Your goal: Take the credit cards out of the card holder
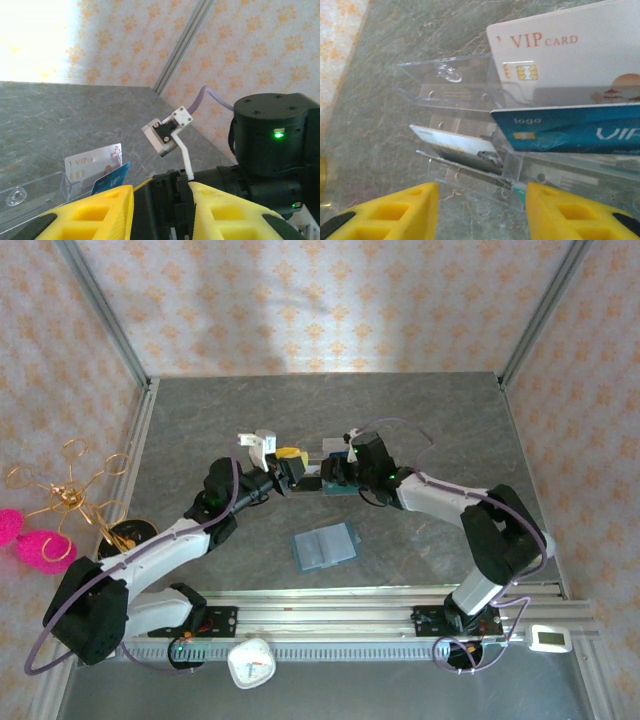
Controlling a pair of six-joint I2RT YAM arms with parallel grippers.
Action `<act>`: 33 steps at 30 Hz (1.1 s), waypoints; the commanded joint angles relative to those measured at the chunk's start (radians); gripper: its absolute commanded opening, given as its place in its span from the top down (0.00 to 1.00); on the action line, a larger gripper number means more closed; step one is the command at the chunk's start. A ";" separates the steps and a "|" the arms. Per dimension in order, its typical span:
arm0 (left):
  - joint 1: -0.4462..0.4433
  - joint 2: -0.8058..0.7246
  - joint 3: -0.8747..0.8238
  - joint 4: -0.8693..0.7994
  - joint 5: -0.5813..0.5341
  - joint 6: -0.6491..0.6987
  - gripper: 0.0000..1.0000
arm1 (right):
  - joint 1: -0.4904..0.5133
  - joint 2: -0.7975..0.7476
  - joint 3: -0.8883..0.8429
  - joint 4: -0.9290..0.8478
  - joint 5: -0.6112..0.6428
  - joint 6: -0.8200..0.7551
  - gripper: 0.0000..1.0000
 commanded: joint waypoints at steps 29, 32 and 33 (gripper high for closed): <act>-0.001 -0.088 -0.003 -0.066 -0.053 0.034 0.67 | 0.002 0.145 0.205 -0.014 0.119 -0.008 0.52; -0.001 -0.092 -0.006 -0.066 -0.060 0.036 0.67 | 0.003 0.119 0.189 -0.003 0.084 -0.006 0.52; -0.001 -0.094 -0.009 -0.062 -0.063 0.034 0.67 | 0.004 0.101 0.174 0.008 0.073 -0.006 0.52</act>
